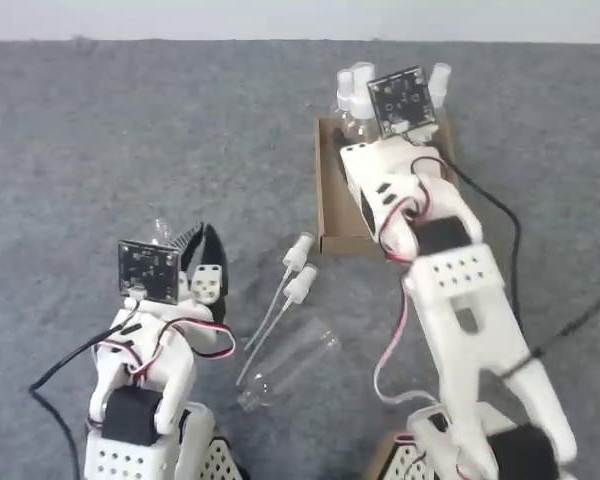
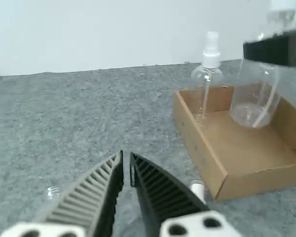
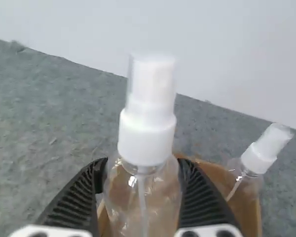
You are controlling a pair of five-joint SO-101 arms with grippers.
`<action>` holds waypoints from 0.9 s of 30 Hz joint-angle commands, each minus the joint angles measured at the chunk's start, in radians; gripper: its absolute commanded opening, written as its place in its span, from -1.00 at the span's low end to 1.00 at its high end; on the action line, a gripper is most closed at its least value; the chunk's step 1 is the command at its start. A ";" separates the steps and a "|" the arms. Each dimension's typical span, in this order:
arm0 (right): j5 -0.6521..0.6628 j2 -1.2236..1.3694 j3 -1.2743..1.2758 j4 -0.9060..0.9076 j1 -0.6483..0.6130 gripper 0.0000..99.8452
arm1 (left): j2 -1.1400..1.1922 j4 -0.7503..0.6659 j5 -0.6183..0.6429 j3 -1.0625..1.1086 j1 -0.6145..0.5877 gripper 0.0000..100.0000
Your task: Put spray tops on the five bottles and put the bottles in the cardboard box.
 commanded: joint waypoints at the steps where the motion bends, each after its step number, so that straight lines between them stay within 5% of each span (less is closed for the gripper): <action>1: 0.005 0.090 -0.008 -0.125 0.010 -0.99 | -0.014 -0.032 -0.002 -0.010 -0.048 -0.98; 6: -0.127 0.191 -0.006 -0.208 0.010 -0.99 | -0.014 -0.032 -0.002 -0.010 -0.034 -0.98; 27: -0.129 0.466 -0.006 -0.452 0.051 -0.99 | -0.014 -0.032 -0.002 -0.007 -0.034 -0.98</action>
